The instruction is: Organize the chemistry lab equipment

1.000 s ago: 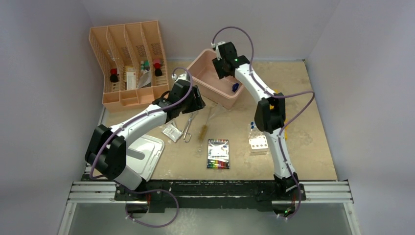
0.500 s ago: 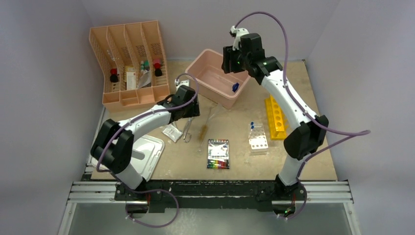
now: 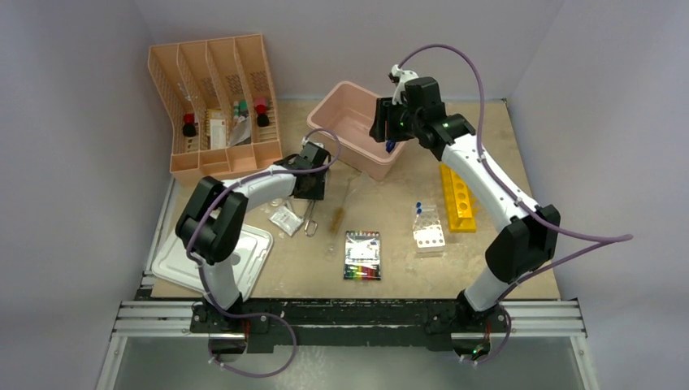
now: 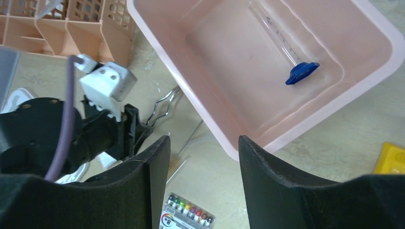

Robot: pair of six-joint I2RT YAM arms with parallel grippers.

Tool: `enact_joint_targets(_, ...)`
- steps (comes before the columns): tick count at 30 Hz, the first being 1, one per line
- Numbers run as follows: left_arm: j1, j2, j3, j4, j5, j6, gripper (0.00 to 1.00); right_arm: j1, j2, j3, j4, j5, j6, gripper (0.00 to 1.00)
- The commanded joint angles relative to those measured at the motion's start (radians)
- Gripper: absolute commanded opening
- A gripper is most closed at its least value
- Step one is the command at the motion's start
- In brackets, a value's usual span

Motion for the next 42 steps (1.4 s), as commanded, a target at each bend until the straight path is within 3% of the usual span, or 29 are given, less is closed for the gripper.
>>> enact_joint_targets(1, 0.005, 0.043, 0.051, -0.015, 0.046, 0.07, 0.37, 0.004, -0.061, 0.007, 0.051, -0.001, 0.027, 0.56)
enact_joint_targets(7, 0.005, 0.073, 0.056, -0.045, 0.041, 0.094, 0.28, 0.003, -0.088, -0.009, 0.076, -0.028, 0.049, 0.56)
enact_joint_targets(13, 0.005, 0.096, 0.072, -0.046, 0.084, 0.105, 0.04, 0.003, -0.114, -0.033, 0.119, -0.016, 0.052, 0.57)
enact_joint_targets(15, 0.005, 0.078, 0.071, -0.045, 0.089, 0.101, 0.0, 0.003, -0.123, -0.046, 0.14, -0.017, 0.054, 0.58)
enact_joint_targets(30, 0.007, -0.256, 0.037, 0.014, 0.118, 0.001, 0.0, 0.002, -0.229, -0.271, 0.433, -0.187, 0.182, 0.6)
enact_joint_targets(33, 0.012, -0.314, 0.03, 0.045, 0.142, -0.02, 0.0, 0.003, -0.239, -0.302, 0.489, -0.241, 0.182, 0.68)
enact_joint_targets(36, 0.029, -0.373, 0.031, 0.114, 0.199, -0.059, 0.0, 0.001, -0.242, -0.323, 0.534, -0.311, 0.182, 0.72)
enact_joint_targets(42, 0.083, -0.436, 0.071, 0.306, 0.442, -0.181, 0.0, 0.001, -0.235, -0.358, 0.65, -0.524, 0.198, 0.82)
